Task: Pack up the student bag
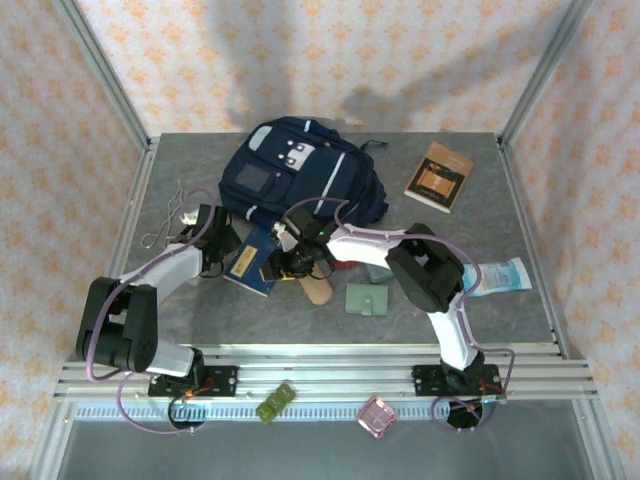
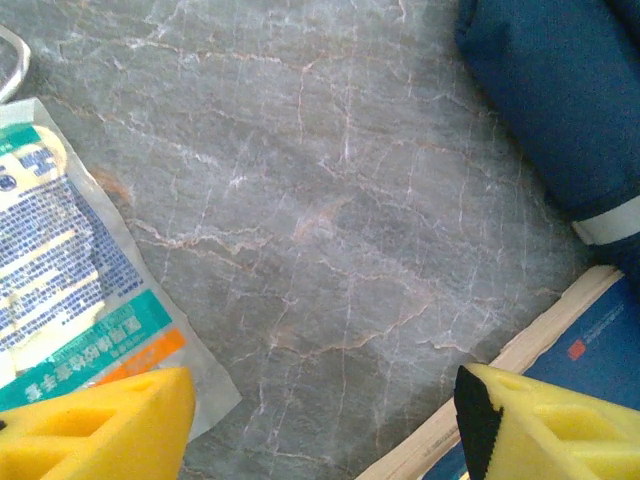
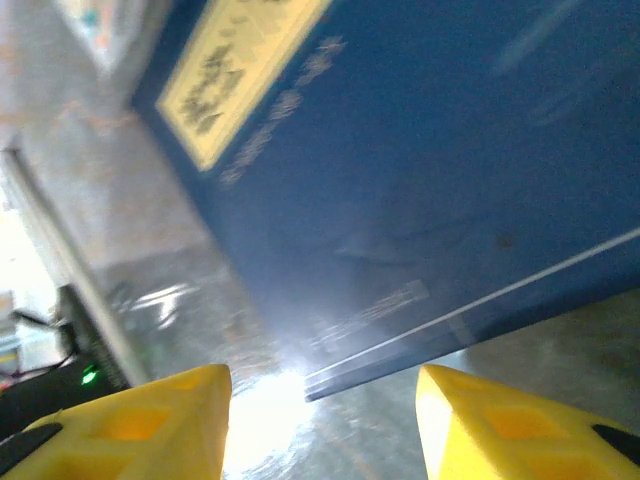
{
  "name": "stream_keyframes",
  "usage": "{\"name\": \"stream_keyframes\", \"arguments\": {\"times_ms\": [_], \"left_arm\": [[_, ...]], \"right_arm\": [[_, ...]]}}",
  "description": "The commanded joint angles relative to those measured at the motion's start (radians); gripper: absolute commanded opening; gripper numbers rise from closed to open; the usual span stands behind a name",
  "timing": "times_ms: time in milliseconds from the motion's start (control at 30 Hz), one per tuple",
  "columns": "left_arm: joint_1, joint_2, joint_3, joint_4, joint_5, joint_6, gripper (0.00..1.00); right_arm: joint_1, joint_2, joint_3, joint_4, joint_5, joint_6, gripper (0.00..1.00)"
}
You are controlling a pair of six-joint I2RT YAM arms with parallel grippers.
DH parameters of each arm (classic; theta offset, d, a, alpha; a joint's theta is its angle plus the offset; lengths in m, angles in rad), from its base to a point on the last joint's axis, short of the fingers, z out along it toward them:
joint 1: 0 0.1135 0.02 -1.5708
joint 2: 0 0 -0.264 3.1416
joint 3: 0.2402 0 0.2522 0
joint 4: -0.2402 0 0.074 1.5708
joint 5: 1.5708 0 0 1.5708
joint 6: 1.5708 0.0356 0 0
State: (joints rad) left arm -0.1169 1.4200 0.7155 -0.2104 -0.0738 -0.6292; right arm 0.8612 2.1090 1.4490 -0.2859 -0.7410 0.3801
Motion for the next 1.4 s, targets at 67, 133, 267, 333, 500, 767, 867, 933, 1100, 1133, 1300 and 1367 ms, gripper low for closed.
{"name": "stream_keyframes", "arguments": {"times_ms": [67,133,267,333,500,767,867,933,1100,1133,1300,1367], "left_arm": [[0.005,0.013,-0.011,0.046,0.087,0.016,0.71],[-0.007,0.017,-0.013,0.07,0.132,0.035,0.71],[-0.048,0.05,-0.001,0.097,0.187,0.08,0.72],[-0.065,0.088,0.022,0.071,0.167,0.087,0.72],[-0.079,0.16,0.043,0.035,0.111,0.077,0.72],[-0.115,0.17,0.007,0.017,0.163,0.066,0.41],[-0.151,0.134,-0.029,0.012,0.188,0.049,0.33],[-0.166,0.107,-0.053,0.008,0.201,0.02,0.28],[-0.176,0.069,-0.101,0.018,0.235,-0.003,0.18],[-0.176,0.068,-0.107,0.022,0.246,-0.007,0.17],[-0.193,0.069,-0.123,0.033,0.27,-0.015,0.09],[-0.193,0.071,-0.123,0.032,0.266,-0.014,0.03]], "right_arm": [[-0.041,0.02,0.015,-0.136,0.257,0.079,0.52],[-0.058,-0.011,-0.02,-0.108,0.282,0.112,0.52],[-0.071,-0.019,-0.011,-0.06,0.214,0.134,0.53],[-0.074,0.008,0.022,-0.063,0.197,0.146,0.53],[-0.103,0.041,0.027,0.01,0.113,0.211,0.52],[-0.11,0.073,0.05,0.079,0.004,0.243,0.52],[-0.11,0.078,0.045,0.097,-0.024,0.244,0.51],[-0.11,0.078,0.038,0.108,-0.035,0.248,0.5],[-0.11,0.07,0.012,0.18,-0.113,0.252,0.47],[-0.11,0.067,0.007,0.197,-0.13,0.251,0.46],[-0.11,0.0,-0.053,0.317,-0.244,0.247,0.45],[-0.11,-0.035,-0.084,0.364,-0.292,0.244,0.45]]}}
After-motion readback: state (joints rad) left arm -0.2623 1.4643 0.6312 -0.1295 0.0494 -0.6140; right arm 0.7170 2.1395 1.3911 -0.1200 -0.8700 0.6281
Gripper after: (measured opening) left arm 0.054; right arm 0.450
